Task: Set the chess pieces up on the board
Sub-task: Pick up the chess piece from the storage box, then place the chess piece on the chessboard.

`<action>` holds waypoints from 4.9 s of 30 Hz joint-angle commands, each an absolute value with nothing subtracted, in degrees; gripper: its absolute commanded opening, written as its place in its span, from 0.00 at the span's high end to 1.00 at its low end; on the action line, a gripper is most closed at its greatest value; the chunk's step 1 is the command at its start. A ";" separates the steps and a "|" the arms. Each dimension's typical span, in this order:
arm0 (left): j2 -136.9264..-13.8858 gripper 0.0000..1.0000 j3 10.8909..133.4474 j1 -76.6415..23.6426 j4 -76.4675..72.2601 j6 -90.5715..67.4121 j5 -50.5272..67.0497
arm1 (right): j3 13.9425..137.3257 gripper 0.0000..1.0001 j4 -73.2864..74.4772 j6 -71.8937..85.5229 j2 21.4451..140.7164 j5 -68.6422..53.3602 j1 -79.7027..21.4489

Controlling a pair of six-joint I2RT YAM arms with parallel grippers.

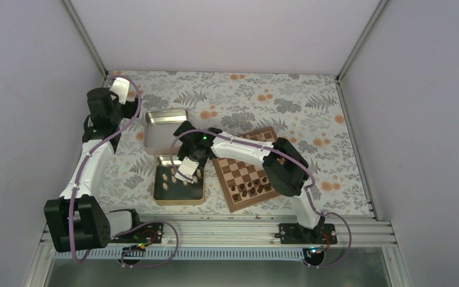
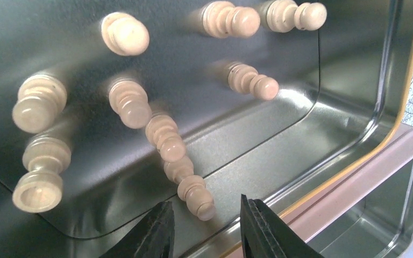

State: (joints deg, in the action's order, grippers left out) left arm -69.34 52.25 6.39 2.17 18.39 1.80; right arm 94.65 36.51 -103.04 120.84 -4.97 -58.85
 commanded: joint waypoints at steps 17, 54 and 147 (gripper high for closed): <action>-67.70 0.00 51.59 7.25 0.79 17.67 3.46 | 98.50 0.67 37.75 -105.73 124.47 -3.11 -58.54; -67.18 0.00 51.69 7.82 1.21 17.32 4.89 | 101.28 0.96 40.67 -101.32 121.78 -2.59 -58.54; -68.29 0.00 52.86 8.00 3.52 17.67 8.82 | 100.00 0.93 67.08 -70.01 117.58 2.14 -26.43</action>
